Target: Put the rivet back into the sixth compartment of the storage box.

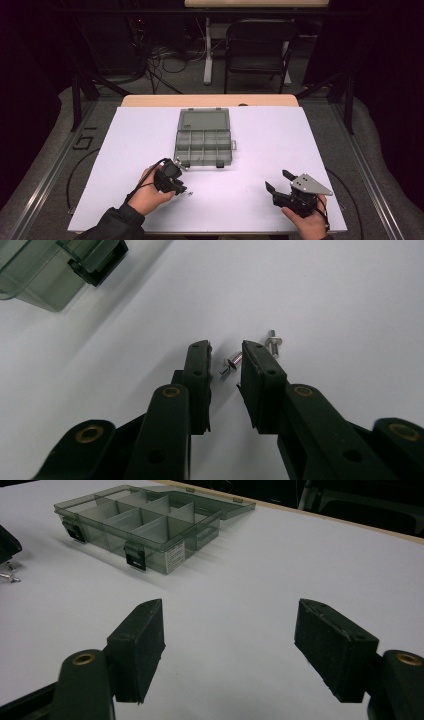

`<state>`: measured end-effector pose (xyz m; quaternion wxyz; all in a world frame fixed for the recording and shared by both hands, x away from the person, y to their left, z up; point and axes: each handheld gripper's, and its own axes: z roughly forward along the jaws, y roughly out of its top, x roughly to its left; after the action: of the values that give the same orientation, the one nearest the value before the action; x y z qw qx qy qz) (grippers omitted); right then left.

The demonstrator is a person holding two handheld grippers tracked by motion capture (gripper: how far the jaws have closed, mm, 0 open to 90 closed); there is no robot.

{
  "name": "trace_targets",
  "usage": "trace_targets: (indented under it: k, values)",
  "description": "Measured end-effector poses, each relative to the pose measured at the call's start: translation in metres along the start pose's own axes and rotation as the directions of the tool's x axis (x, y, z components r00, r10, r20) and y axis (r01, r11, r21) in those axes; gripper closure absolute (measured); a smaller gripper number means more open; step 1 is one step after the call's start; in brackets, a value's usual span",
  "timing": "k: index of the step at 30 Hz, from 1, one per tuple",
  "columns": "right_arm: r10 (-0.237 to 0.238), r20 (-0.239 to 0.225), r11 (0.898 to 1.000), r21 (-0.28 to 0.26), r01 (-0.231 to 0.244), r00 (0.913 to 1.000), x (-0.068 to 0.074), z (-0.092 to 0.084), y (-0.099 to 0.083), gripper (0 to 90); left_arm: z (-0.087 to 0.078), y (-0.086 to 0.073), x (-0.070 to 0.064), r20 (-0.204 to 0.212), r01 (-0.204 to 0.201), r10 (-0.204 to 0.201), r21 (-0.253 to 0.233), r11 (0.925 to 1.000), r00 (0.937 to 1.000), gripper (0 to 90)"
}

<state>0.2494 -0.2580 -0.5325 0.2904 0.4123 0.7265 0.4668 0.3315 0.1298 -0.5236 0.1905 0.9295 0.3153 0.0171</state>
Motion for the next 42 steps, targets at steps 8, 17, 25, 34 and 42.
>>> trace_targets:
  k: [8,17,25,34,42]
  values:
    - [-0.001,-0.002,1.0,0.002,0.001,1.0,0.0,0.0,0.0,27.7,0.0024,0.0012,-0.0031,-0.005,0.0,0.0,0.014,0.9999,1.0,76.9]
    - [-0.002,-0.002,1.0,0.004,0.002,1.0,0.0,0.0,0.0,27.7,0.0066,0.0029,-0.0042,-0.001,-0.003,0.003,0.016,0.9999,1.0,78.2]
    - [-0.003,-0.005,1.0,0.003,0.003,1.0,-0.0001,0.0003,-0.0001,27.7,0.009,0.0032,-0.0041,0.004,-0.003,0.003,0.028,0.9996,1.0,82.0]
    - [0.0,-0.003,1.0,0.003,0.0,1.0,0.0003,0.0005,0.0,27.7,0.0085,0.0036,-0.0024,0.018,0.014,-0.014,0.032,0.9994,0.9997,83.0]
    - [0.002,-0.004,1.0,0.005,-0.002,1.0,0.0004,0.0006,-0.0001,27.7,0.0083,0.0037,-0.0022,0.015,0.027,-0.027,0.031,0.9991,0.9995,83.2]
